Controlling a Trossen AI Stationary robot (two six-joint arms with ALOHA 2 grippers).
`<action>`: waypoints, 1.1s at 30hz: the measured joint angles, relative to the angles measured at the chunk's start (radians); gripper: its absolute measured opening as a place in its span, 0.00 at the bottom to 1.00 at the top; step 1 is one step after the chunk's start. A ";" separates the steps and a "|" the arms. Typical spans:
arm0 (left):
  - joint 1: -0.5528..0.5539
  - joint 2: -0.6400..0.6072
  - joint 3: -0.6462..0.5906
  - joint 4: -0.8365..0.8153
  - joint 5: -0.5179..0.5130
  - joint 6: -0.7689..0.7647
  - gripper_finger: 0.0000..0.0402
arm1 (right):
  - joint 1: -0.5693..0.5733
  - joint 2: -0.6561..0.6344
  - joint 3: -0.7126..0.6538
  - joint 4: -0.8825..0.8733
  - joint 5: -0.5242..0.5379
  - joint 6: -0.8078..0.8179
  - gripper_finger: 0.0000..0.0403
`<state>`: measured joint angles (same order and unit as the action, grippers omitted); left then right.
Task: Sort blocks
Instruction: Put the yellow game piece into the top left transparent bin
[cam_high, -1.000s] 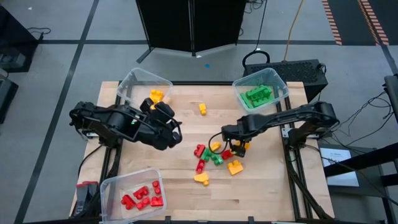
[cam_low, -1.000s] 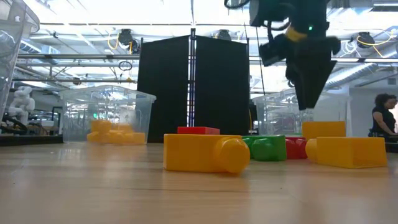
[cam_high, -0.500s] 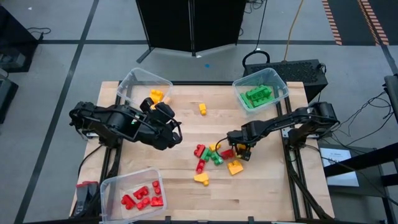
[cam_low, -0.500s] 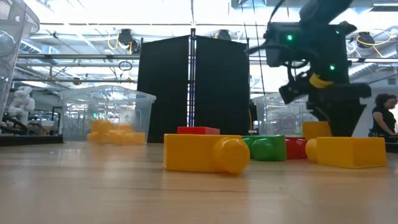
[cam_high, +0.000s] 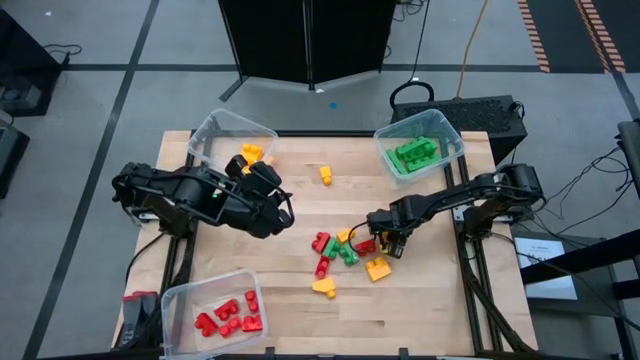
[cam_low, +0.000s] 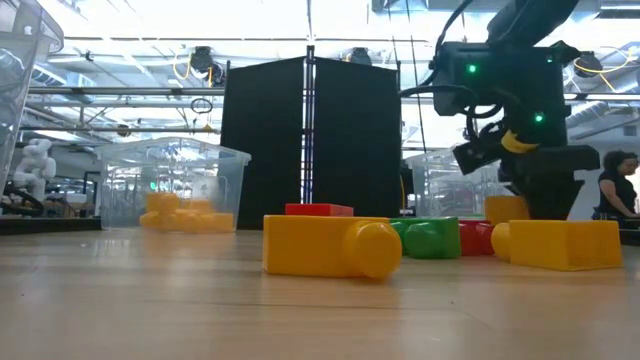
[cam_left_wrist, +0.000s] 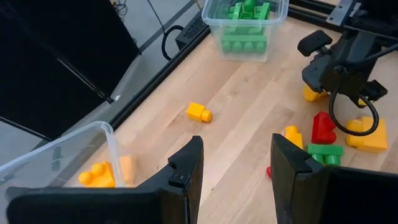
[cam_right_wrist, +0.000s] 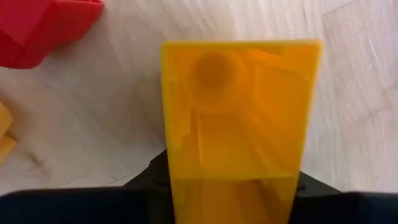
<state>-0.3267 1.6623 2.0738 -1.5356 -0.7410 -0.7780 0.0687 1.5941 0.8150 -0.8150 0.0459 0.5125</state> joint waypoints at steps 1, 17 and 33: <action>0.000 0.000 0.000 0.000 0.000 0.000 0.27 | 0.000 -0.005 0.000 -0.001 0.000 0.000 0.29; 0.000 0.000 0.000 0.030 -0.123 -0.002 0.27 | -0.002 -0.330 0.318 -0.010 0.213 -0.080 0.29; 0.057 0.001 -0.021 0.681 -0.042 0.429 0.27 | 0.016 -0.608 0.514 0.316 0.091 -0.266 0.29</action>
<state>-0.2702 1.6631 2.0529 -0.8548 -0.7834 -0.3489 0.0850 0.9857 1.3289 -0.4990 0.1365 0.2470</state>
